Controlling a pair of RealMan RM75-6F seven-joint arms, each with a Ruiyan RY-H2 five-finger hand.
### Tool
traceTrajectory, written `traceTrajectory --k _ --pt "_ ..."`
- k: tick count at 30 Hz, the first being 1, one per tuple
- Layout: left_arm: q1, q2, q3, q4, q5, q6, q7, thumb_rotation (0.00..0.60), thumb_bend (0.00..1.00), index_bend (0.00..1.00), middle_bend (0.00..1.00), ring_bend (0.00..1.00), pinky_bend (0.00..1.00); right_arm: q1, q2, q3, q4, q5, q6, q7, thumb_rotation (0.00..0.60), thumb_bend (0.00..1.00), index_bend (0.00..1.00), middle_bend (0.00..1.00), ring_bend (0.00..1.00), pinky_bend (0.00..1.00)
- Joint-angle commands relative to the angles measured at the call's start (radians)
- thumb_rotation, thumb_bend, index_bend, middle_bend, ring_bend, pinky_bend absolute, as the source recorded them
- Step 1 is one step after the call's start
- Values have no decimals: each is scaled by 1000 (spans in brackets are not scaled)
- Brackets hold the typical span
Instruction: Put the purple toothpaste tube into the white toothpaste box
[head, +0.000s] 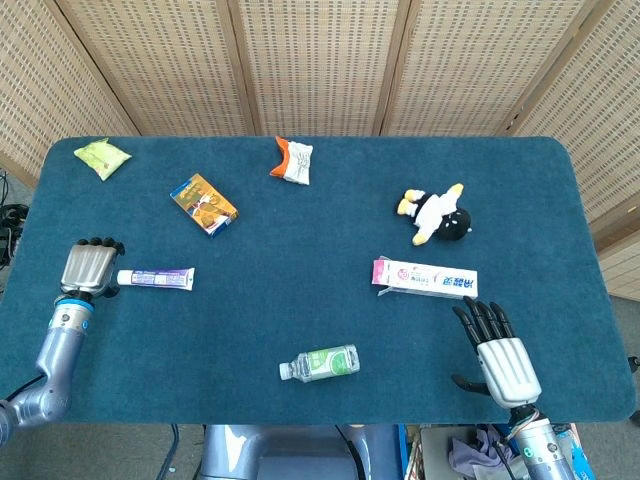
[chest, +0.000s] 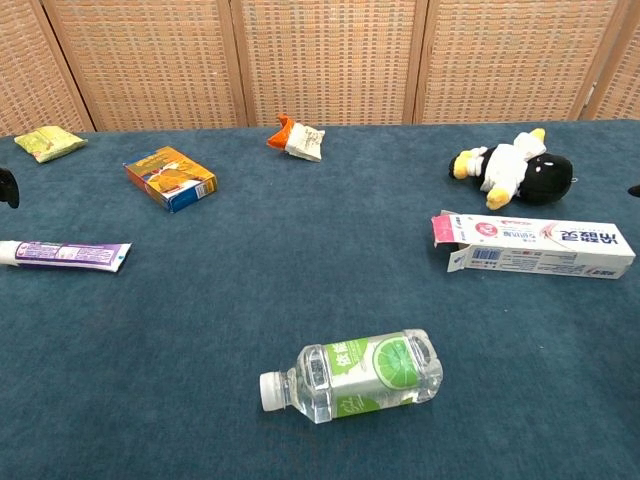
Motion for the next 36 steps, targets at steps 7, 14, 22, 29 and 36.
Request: traceTrajectory --k 7,14,22,29,36 --pt "-32 -41 12 47 -34 -23 10 600 216 349 301 252 280 1 -2 0 1 4 -4 0 600 38 0 0 0 0" --pt "-60 -80 24 81 -69 -43 29 600 216 367 314 263 291 1 -2 1 2 9 -4 2 600 38 0 0 0 0" --pt "-81 -112 35 115 -96 -51 39 600 216 389 332 278 304 2 -2 2 5 13 -6 6 600 38 0 0 0 0" --pt "-96 -135 40 138 -112 -63 41 600 216 424 356 296 322 2 -3 2 5 13 -5 6 600 38 0 0 0 0" --pt "-111 -171 48 174 -117 -67 43 600 215 549 464 393 398 1 -4 3 7 12 1 10 600 38 0 0 0 0"
